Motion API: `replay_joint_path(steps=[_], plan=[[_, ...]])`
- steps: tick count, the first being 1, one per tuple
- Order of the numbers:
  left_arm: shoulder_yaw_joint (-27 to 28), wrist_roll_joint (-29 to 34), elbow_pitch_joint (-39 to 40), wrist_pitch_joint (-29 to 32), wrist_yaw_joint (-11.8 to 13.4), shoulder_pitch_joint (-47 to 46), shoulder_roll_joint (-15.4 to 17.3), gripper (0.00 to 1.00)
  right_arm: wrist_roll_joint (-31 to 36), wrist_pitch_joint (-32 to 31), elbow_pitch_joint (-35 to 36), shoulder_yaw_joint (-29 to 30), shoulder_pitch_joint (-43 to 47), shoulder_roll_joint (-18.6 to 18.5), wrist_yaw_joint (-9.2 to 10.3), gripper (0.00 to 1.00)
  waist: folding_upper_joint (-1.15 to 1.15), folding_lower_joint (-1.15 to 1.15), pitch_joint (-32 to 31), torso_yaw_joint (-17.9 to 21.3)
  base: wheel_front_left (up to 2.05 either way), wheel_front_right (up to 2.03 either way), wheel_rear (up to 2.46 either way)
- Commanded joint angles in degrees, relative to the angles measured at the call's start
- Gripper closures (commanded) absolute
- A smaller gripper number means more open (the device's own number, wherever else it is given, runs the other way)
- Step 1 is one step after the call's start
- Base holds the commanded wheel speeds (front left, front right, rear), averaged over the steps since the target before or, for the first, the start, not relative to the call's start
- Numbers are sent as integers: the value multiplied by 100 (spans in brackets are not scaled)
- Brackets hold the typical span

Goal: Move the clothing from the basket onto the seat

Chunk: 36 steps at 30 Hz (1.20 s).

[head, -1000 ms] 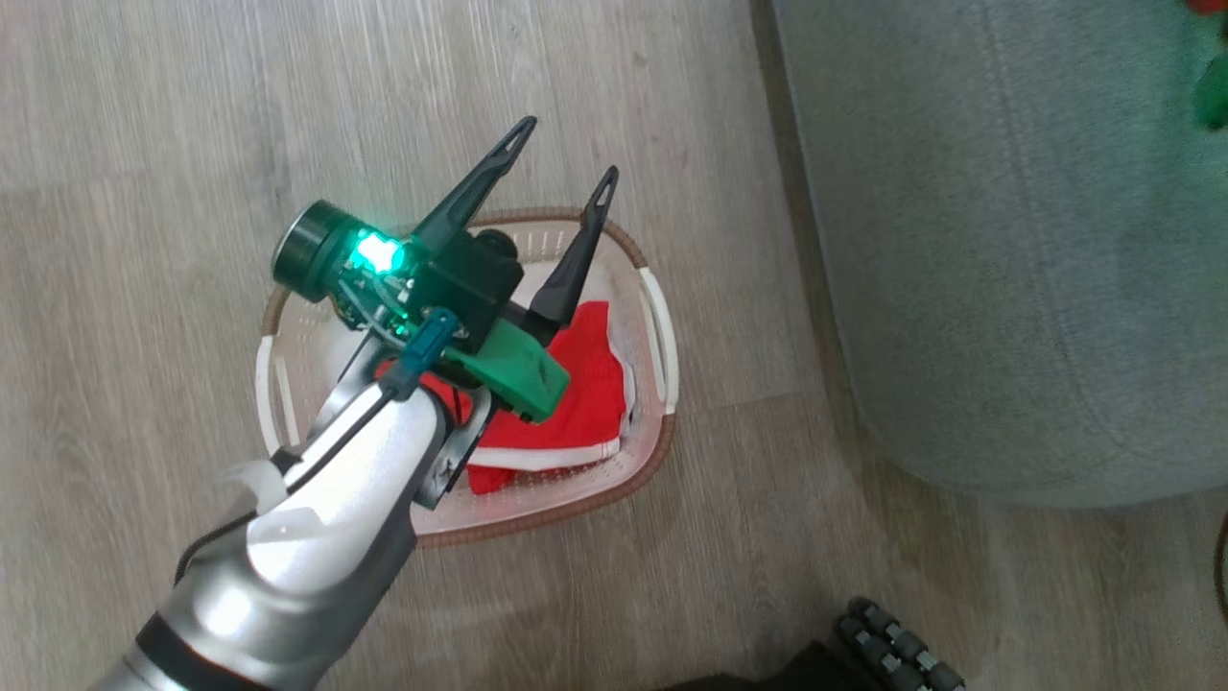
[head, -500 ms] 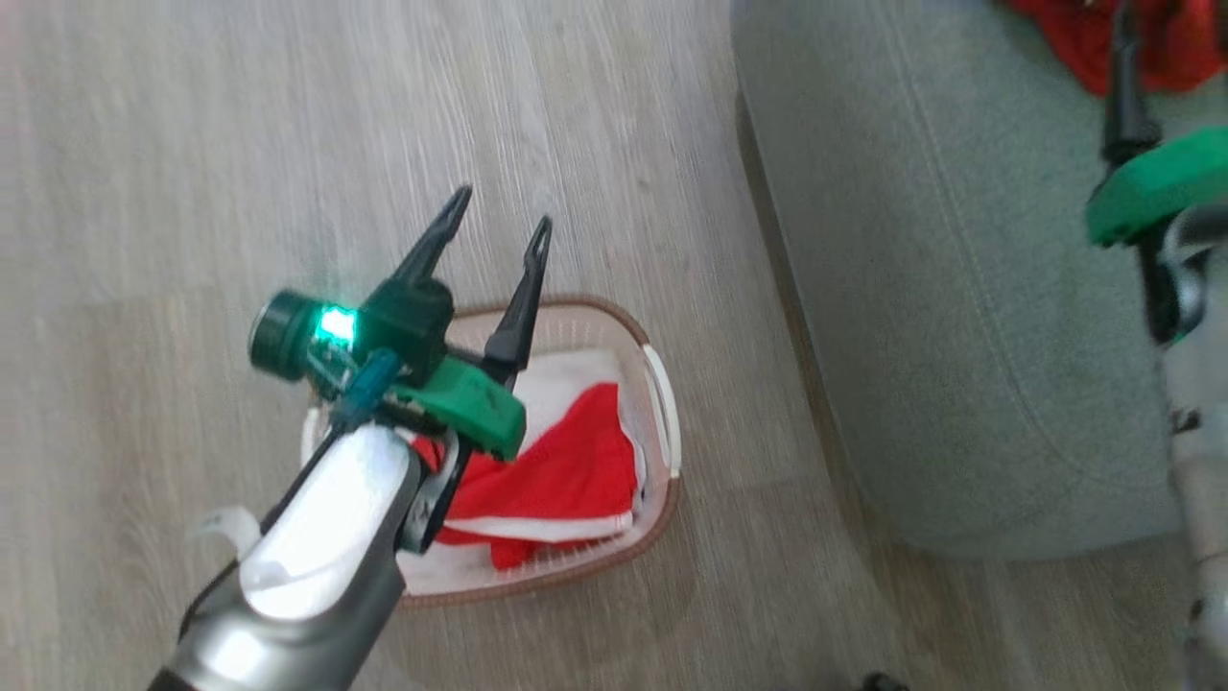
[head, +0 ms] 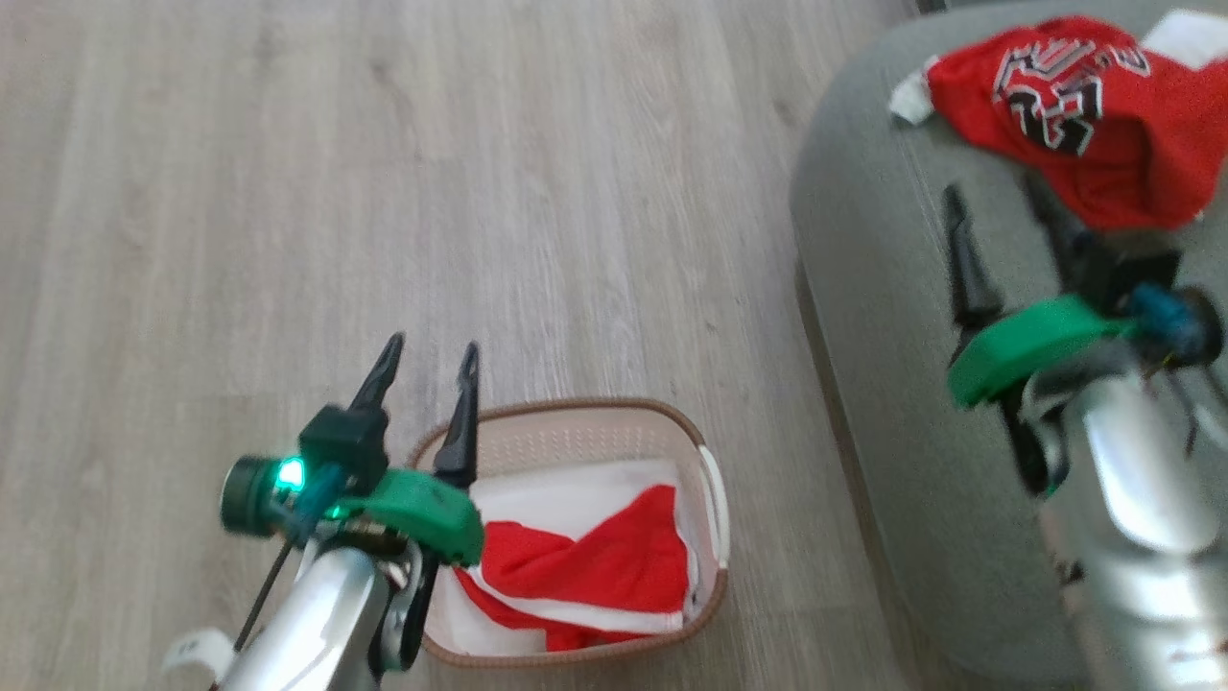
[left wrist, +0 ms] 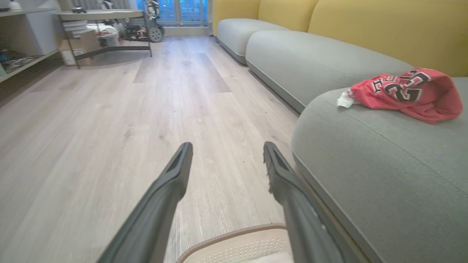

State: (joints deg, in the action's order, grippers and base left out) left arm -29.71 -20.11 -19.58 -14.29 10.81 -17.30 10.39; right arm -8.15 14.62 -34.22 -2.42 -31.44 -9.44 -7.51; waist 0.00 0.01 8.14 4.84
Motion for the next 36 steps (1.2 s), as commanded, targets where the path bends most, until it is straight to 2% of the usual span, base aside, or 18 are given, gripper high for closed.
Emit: replay_joint_path(steps=[1, 7, 16, 25, 36], plan=[[340, -46, 251, -69, 71, 29, 73, 0, 20, 38, 298, -139, 141, 141, 2, 0, 0, -1, -328, -271, 0, 0, 0], [854, -39, 603, -70, 246, 931, 45, 0, 116, 38, 851, -120, 1095, 479, 2, 0, 0, -1, -745, -500, 0, 0, 0], [1332, 153, 1056, -70, 275, 1834, -37, 0, 331, 38, 1610, -9, 2022, 642, 2, 0, 0, -1, -973, -630, 0, 0, 0], [1685, 378, 1319, -71, 107, 2234, -202, 0, -93, 38, 2156, 101, 2768, 655, 2, 0, 0, -1, -1115, -701, 0, 0, 0], [1920, 544, 1261, -71, -122, 2341, -354, 0, -226, 38, 2273, 32, 3126, 656, 2, 0, 0, -1, -1170, -639, 0, 0, 0]])
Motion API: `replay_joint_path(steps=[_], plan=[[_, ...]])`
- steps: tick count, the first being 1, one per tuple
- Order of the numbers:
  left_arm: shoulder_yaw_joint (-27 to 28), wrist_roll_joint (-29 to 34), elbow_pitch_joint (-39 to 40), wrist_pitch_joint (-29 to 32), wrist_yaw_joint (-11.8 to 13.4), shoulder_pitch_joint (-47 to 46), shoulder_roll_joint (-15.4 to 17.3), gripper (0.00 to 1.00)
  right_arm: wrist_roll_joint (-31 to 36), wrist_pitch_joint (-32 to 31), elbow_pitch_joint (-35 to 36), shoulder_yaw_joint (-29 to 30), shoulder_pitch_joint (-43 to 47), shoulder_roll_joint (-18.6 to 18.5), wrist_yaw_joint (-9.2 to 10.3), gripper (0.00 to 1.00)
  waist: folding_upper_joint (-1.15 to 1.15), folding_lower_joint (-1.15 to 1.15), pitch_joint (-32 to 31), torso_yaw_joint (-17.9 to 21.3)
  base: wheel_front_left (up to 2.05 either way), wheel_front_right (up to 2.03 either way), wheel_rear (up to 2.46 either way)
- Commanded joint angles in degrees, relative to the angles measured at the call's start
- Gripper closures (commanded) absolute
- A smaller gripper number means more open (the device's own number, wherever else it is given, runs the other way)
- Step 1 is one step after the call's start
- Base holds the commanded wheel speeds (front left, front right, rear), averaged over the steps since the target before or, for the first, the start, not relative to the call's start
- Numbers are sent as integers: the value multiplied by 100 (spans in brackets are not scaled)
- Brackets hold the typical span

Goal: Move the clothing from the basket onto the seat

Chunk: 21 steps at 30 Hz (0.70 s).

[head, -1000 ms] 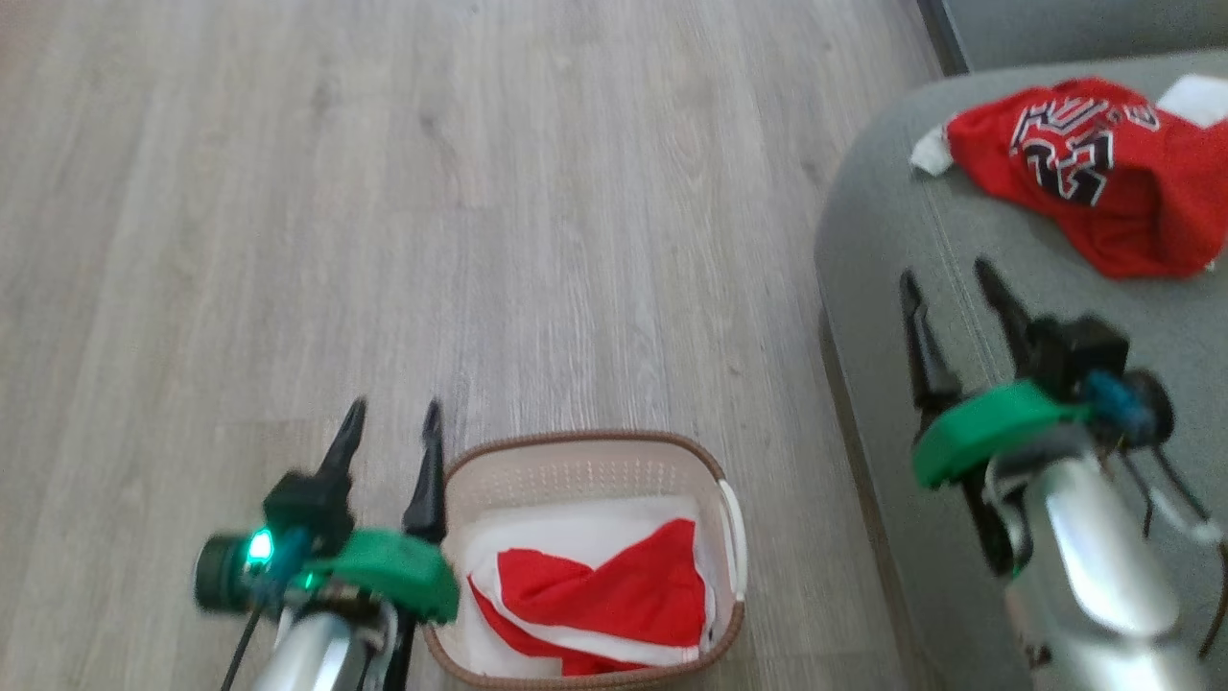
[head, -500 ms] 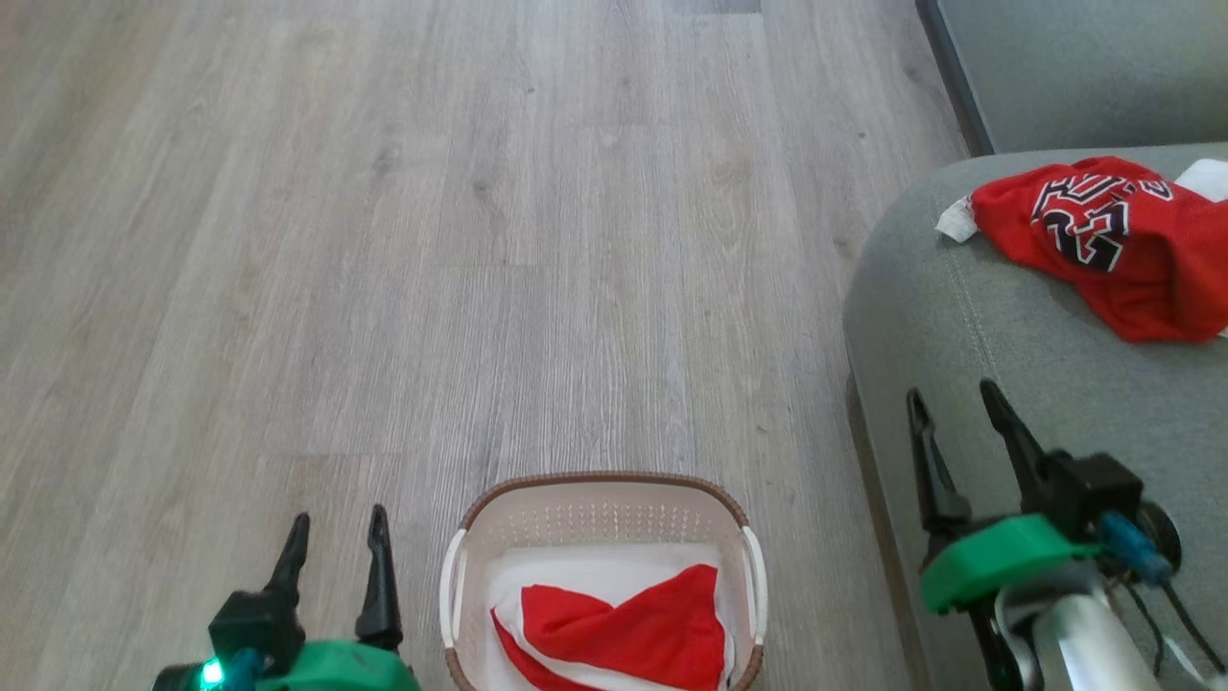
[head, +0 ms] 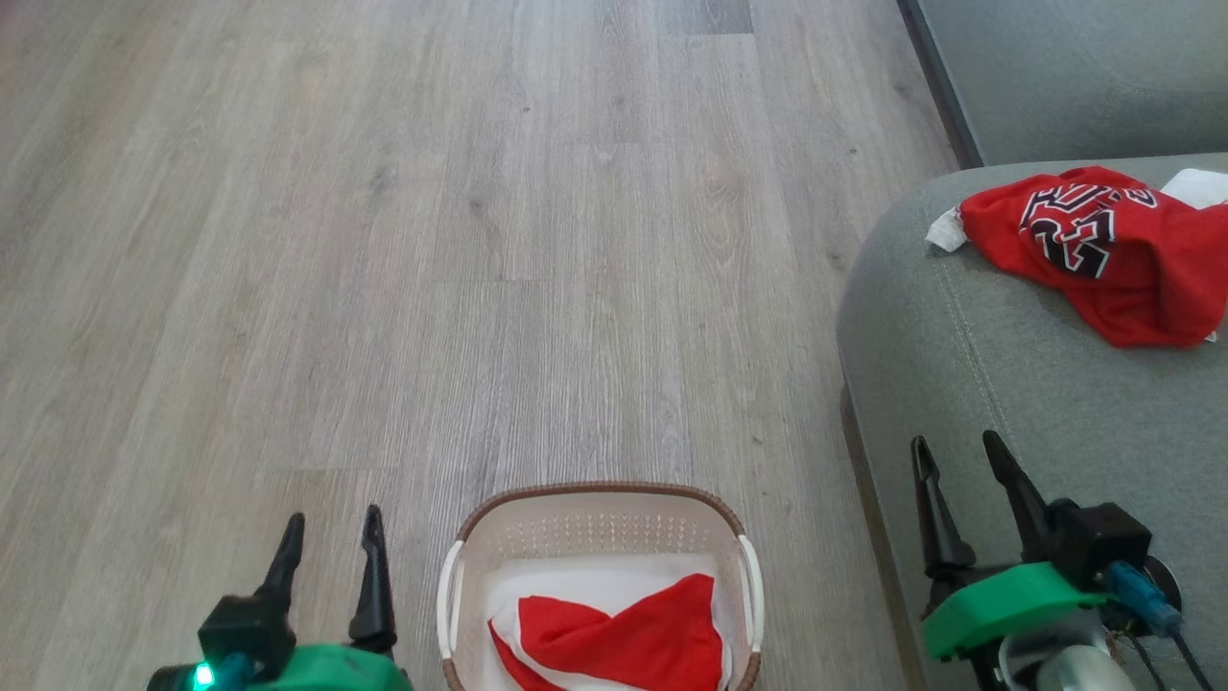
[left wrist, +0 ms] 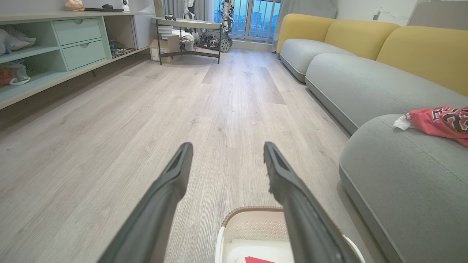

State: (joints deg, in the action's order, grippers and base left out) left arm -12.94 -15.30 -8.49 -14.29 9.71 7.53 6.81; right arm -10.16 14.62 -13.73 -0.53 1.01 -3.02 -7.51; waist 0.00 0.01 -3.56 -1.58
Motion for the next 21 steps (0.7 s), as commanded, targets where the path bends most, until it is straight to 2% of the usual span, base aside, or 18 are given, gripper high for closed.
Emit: replay_joint_path(steps=[1, 21], plan=[[257, 76, 144, -71, -30, -140, -7, 0, -30, 38, 223, -160, -111, 13, 2, 0, 0, -1, 0, 6, 0, 0, 0], [459, 273, 8, -71, -241, -134, -172, 0, -68, 38, 149, -161, -143, 14, 2, 0, 0, -1, 9, -6, 0, 0, 0]])
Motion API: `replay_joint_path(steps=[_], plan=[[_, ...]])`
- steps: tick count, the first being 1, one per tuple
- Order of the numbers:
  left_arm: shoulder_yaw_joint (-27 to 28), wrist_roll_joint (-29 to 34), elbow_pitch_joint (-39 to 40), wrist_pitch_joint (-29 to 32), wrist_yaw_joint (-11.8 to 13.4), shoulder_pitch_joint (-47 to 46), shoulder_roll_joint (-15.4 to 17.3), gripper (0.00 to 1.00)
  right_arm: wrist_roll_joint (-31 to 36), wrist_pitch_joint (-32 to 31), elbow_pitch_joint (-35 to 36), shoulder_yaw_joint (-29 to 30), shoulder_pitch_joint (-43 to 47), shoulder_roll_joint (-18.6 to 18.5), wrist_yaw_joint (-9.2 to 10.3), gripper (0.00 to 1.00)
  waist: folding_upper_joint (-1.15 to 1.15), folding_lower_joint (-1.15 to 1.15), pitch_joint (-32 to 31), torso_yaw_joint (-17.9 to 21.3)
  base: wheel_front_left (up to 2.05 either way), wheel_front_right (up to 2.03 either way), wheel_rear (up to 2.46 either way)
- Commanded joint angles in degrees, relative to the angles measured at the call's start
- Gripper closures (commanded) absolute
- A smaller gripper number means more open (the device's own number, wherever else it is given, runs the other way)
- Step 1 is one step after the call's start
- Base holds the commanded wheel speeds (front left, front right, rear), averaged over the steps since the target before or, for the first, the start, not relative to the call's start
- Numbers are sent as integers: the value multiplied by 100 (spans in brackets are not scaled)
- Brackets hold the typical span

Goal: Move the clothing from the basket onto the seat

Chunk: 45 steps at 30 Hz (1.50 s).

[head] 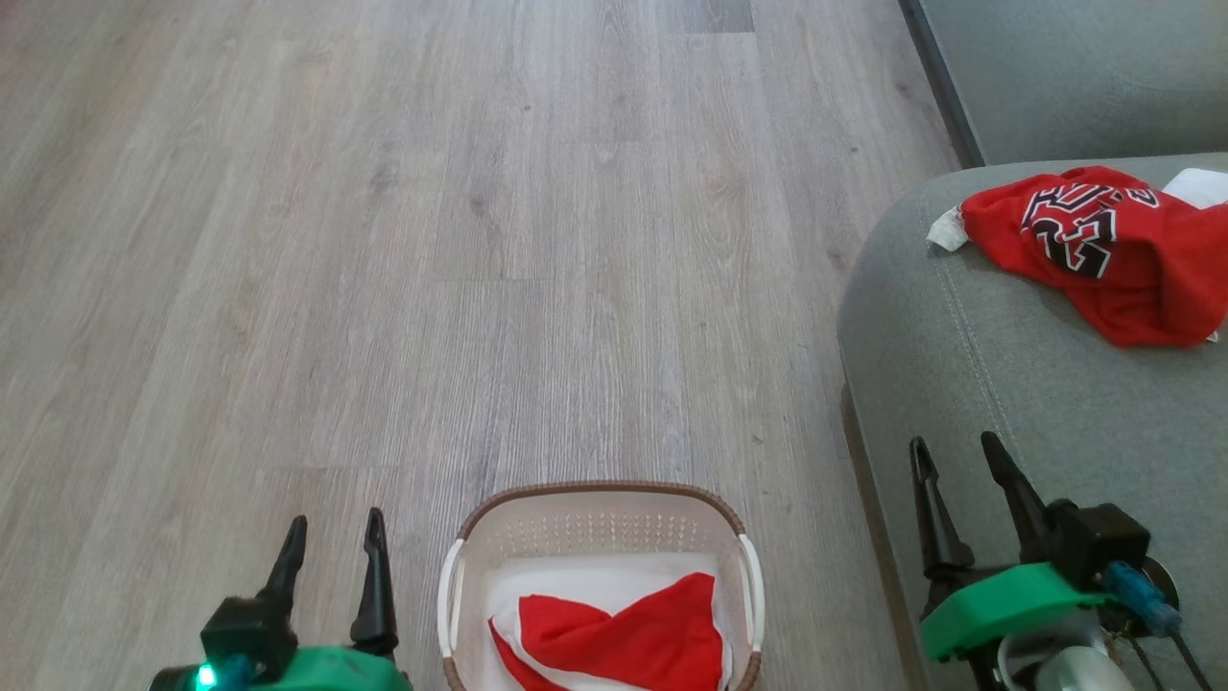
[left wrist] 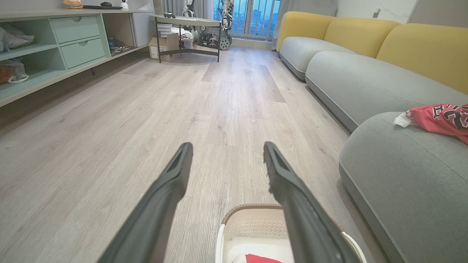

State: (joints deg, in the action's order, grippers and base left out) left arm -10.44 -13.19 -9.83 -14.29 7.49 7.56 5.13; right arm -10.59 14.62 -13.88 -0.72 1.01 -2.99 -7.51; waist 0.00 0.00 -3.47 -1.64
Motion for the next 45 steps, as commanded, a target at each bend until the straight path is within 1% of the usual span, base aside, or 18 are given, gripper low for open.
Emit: replay_joint_path(steps=[1, 12, 19, 22, 27, 34, 38, 39, 42, 43, 45], plan=[[217, 70, 138, -71, -26, -135, -10, 0, -24, 38, 162, -143, -145, 11, 2, 0, 0, 0, 3, 2, 0, 0, 0], [277, 156, 103, -71, -102, -142, -68, 0, 1, 38, 177, -128, -161, 11, 2, 0, 0, 0, 85, 25, 0, 0, 0], [251, 213, 20, -71, -166, -219, -102, 0, 43, 38, 233, -86, -220, 11, 2, 0, 0, 0, 261, 42, 0, 0, 0], [210, 262, -63, -71, -210, -304, -110, 0, 79, 38, 276, -77, -283, 11, 2, 0, 0, 0, 433, 65, 0, 0, 0], [29, 412, -290, -71, -313, -674, -122, 0, 315, 38, 454, 42, -623, 11, 2, 0, 0, 0, 998, 131, 0, 0, 0], [-604, 827, -1298, -71, -588, -1660, -151, 0, 494, 38, 656, 319, -1131, 12, 2, 0, 0, 0, 1959, 237, 0, 0, 0], [-987, 1072, -2044, -71, -772, -2297, -170, 0, 545, 38, 768, 325, -1427, 12, 2, 0, 0, 0, 2519, 357, 0, 0, 0], [-1168, 1178, -2416, -71, -859, -2580, -179, 0, 532, 38, 826, 282, -1557, 12, 2, 0, 0, 0, 2796, 435, 0, 0, 0], [-1436, 1390, -2970, -70, -914, -2983, -189, 0, 528, 38, 917, 245, -1738, 12, 2, 0, 0, 0, 3195, 538, 0, 0, 0], [-1436, 1390, -2970, -70, -914, -2983, -189, 0, 528, 38, 917, 245, -1738, 12, 2, 0, 0, 0, 3195, 538, 0, 0, 0], [-1589, 1502, -3342, -70, -935, -3243, -196, 0, 516, 38, 974, 226, -1851, 12, 2, 0, 0, 0, 3454, 612, 0, 0, 0]])
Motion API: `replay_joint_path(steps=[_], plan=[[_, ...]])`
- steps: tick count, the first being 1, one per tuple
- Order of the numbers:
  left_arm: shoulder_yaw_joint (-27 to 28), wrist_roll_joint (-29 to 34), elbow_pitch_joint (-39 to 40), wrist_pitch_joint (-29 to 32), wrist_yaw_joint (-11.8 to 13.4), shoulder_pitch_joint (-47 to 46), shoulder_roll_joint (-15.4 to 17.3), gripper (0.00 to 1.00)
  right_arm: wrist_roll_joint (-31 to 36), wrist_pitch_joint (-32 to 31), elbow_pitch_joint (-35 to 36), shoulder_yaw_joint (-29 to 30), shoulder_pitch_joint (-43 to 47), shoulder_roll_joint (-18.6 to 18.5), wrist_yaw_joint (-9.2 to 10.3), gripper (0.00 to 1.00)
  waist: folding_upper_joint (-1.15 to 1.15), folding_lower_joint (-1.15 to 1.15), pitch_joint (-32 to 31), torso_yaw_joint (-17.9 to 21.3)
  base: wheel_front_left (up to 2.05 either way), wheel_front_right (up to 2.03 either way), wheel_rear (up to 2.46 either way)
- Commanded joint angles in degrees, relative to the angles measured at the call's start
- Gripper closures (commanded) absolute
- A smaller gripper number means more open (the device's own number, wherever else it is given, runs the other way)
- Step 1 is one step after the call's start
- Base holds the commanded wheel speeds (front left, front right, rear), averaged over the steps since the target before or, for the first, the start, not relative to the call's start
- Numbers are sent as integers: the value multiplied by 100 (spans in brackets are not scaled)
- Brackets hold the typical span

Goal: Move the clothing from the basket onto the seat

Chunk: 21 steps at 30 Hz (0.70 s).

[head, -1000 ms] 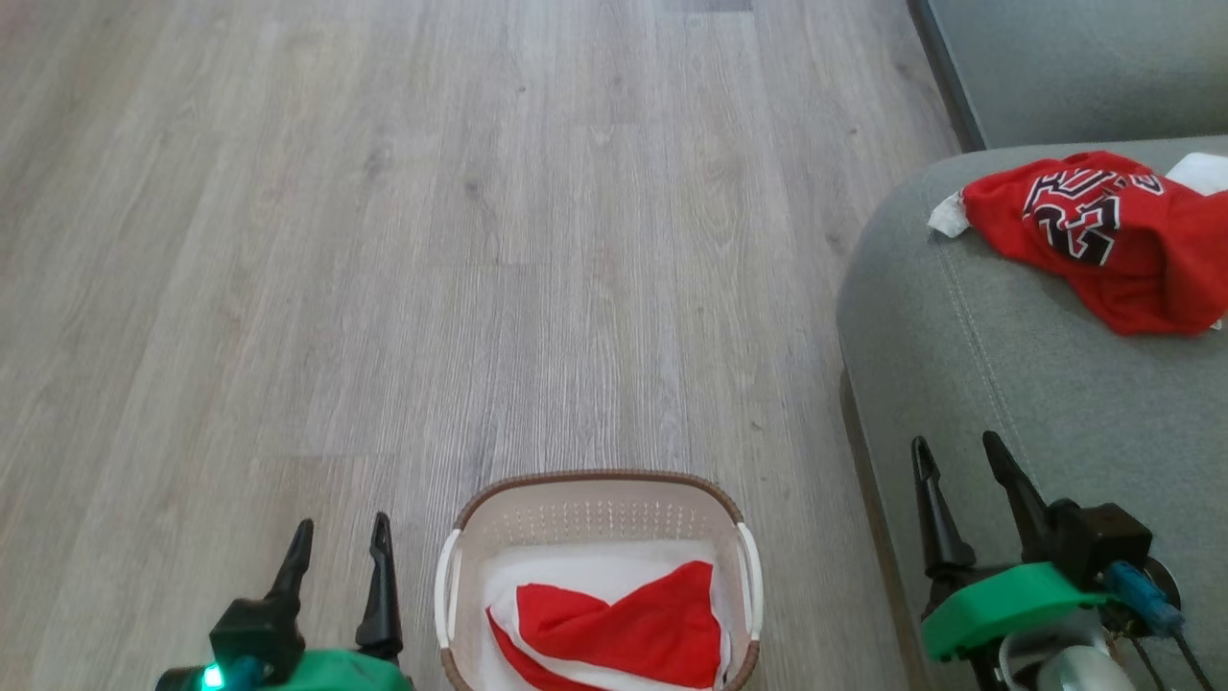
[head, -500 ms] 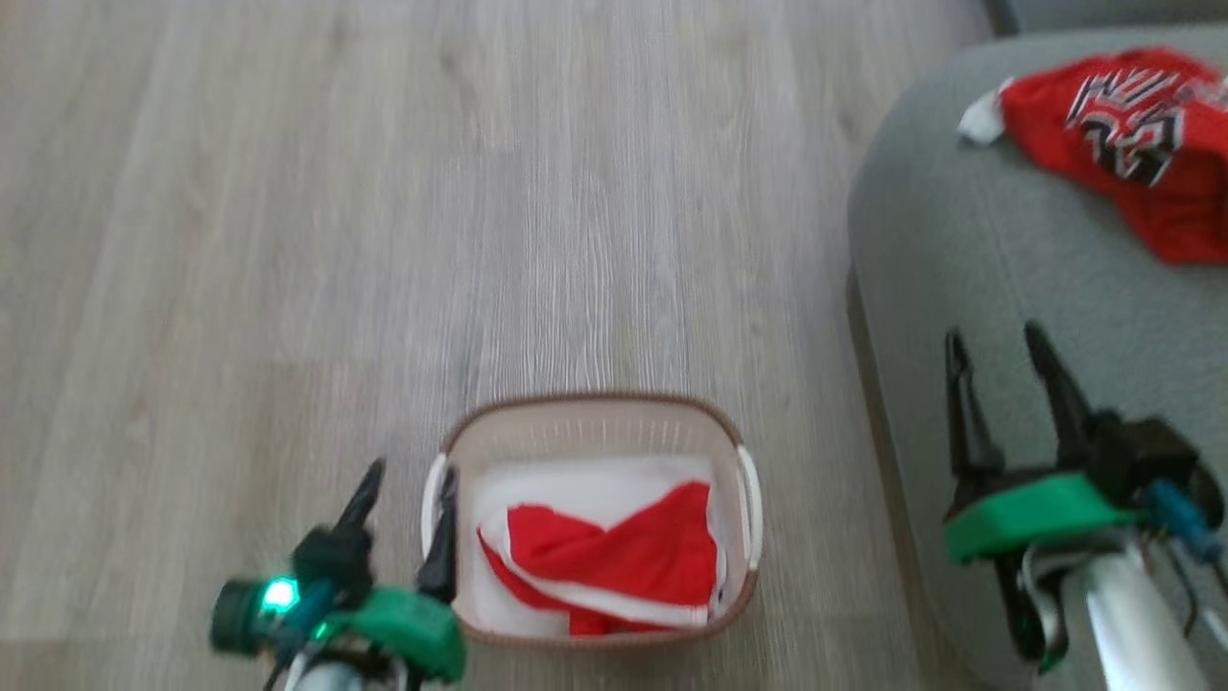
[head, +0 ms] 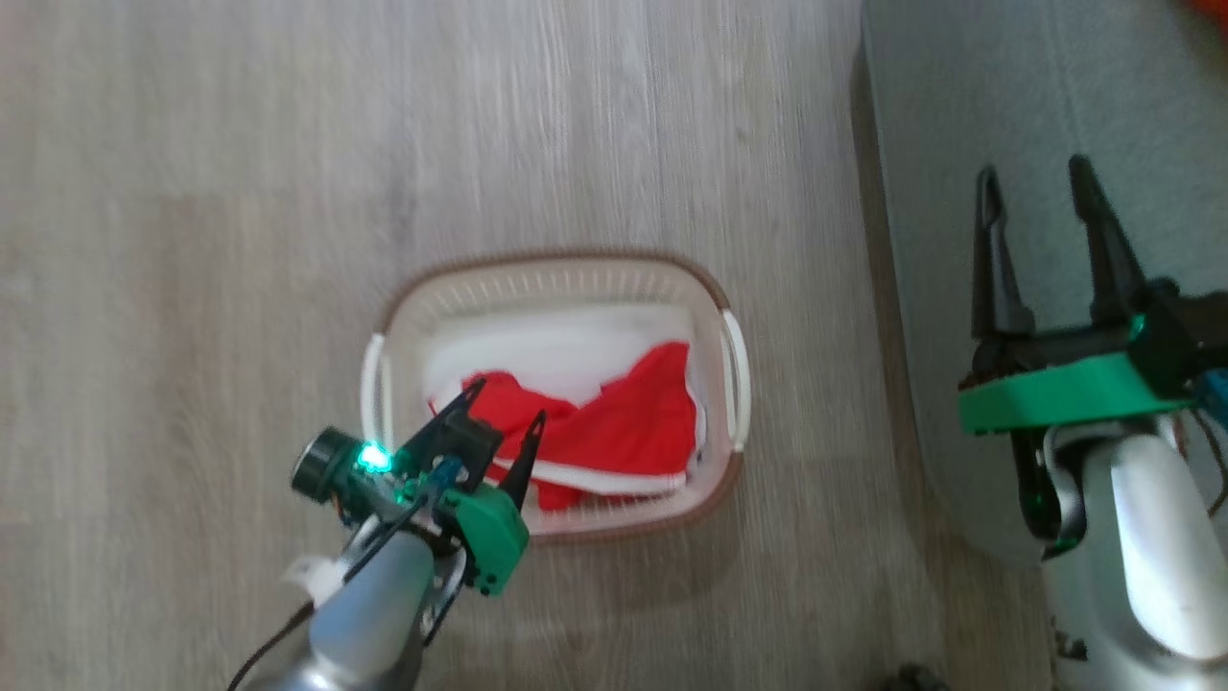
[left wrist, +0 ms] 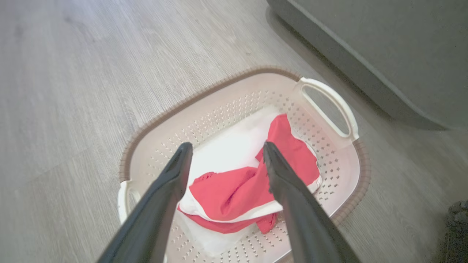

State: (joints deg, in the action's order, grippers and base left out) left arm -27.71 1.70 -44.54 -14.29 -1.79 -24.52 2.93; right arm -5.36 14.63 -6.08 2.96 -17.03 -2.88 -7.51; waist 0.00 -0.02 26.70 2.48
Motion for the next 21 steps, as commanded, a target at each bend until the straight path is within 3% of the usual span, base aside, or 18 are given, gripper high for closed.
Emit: replay_joint_path(steps=[1, 9, 21], plan=[[74, 50, -42, -70, -19, -162, 20, 0, -13, 37, 213, -160, -100, 1, 2, 0, 0, 2, 564, 242, 0, 0, 0], [-296, 241, -1191, -66, 39, -994, 3, 0, -170, 37, 390, -293, -529, 1, 2, 0, 0, 2, 1473, 615, 0, 0, 0], [-466, 287, -2334, -1, 284, -1837, 54, 0, -436, 37, 513, -478, -840, 1, 2, 0, 0, 2, 2303, 924, 0, 0, 0]])
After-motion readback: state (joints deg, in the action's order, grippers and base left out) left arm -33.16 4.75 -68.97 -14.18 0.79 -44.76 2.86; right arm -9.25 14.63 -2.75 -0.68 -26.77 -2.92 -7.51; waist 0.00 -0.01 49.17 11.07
